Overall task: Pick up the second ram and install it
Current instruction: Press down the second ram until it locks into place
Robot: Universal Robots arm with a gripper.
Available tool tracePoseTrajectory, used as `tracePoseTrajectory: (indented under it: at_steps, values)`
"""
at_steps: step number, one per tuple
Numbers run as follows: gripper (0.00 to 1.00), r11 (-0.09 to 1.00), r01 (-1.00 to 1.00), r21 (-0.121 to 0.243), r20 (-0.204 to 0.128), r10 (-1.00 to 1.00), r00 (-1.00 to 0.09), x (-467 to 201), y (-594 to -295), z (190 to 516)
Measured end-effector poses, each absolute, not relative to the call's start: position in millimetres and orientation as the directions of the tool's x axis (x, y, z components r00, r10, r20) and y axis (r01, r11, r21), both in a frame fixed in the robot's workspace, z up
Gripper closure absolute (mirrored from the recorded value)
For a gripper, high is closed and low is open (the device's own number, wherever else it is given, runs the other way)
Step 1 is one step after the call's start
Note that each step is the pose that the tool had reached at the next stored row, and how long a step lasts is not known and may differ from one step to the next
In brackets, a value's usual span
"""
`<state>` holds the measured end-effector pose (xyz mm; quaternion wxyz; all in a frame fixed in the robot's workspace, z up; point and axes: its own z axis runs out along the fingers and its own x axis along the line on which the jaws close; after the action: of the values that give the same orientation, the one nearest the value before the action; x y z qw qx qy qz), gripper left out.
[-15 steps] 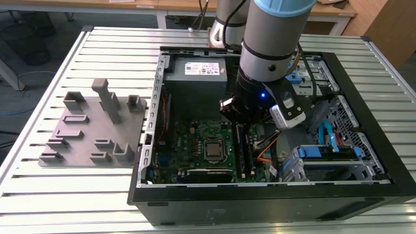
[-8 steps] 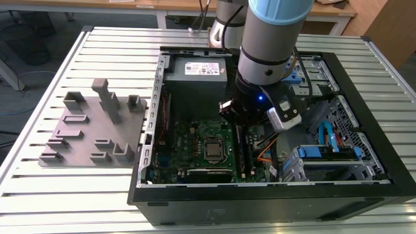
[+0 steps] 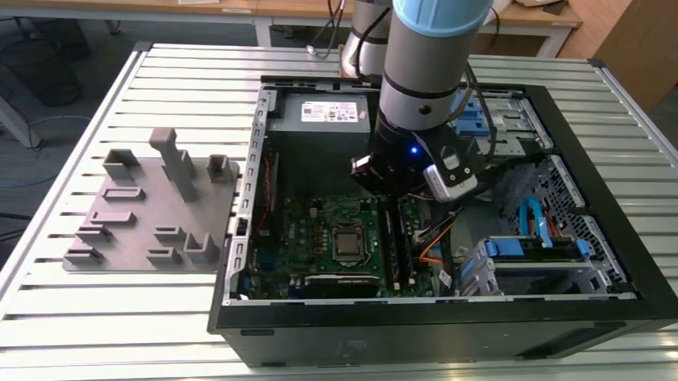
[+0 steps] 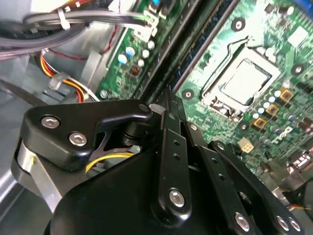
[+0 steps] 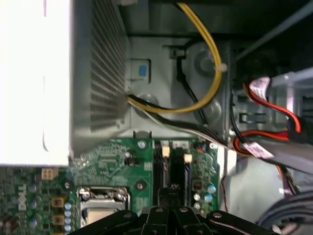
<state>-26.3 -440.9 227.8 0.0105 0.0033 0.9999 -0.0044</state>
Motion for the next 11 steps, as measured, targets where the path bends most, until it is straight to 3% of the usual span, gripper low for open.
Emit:
tracePoseTrajectory:
  at_steps: [11]
  values:
    - [0.90, 1.000, 0.007, -0.010, -0.021, 0.006, -1.000, -27.0, -438.7, 218.8]
